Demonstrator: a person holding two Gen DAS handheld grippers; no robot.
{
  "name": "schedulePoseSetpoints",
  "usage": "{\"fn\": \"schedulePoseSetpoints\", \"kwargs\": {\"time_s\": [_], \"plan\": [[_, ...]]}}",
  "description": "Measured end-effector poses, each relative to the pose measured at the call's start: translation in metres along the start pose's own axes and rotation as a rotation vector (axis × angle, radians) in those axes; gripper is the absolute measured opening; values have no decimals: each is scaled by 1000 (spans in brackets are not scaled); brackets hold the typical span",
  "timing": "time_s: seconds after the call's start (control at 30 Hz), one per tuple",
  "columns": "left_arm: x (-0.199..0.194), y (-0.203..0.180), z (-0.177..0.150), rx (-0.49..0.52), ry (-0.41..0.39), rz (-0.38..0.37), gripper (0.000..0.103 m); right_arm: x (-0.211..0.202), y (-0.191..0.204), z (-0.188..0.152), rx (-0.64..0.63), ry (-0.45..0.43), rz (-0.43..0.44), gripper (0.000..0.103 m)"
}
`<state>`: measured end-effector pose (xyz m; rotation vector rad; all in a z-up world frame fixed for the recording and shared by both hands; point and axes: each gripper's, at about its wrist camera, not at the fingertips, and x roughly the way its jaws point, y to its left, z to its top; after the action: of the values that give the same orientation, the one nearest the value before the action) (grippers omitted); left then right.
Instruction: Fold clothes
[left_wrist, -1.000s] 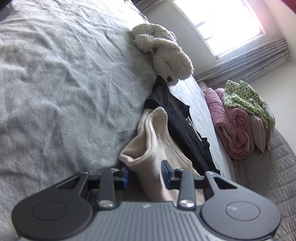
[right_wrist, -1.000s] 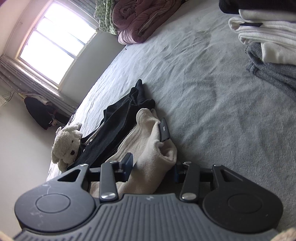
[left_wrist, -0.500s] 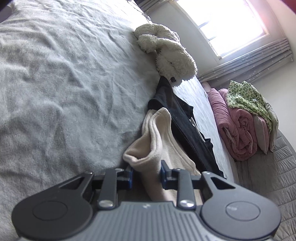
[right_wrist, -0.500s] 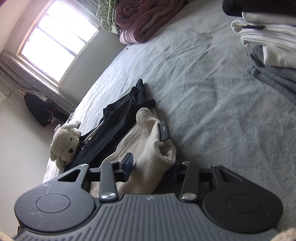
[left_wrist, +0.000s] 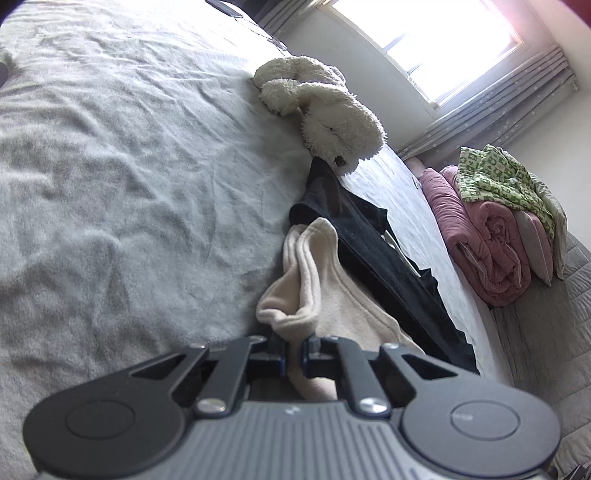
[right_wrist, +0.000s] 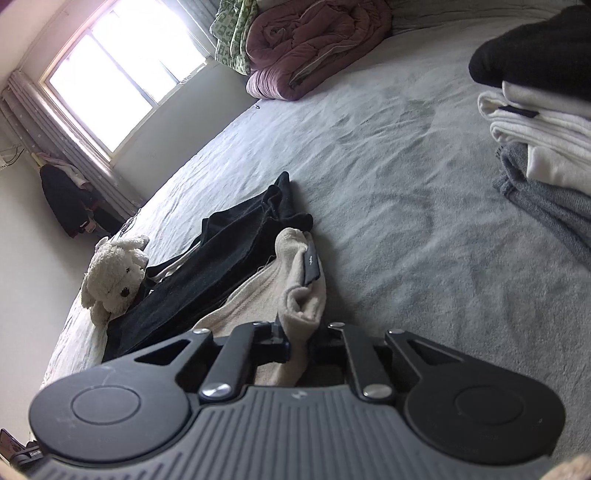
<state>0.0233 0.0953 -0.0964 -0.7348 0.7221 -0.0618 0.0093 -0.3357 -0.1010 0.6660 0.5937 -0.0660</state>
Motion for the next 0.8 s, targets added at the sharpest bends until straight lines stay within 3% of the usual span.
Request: {"fn": "schedulePoseSetpoints", "kwargs": {"time_s": [0.8], "plan": [[-62,10,-13,23,47,-16,6,-56,-3,-16,6,51,-7,9]]}}
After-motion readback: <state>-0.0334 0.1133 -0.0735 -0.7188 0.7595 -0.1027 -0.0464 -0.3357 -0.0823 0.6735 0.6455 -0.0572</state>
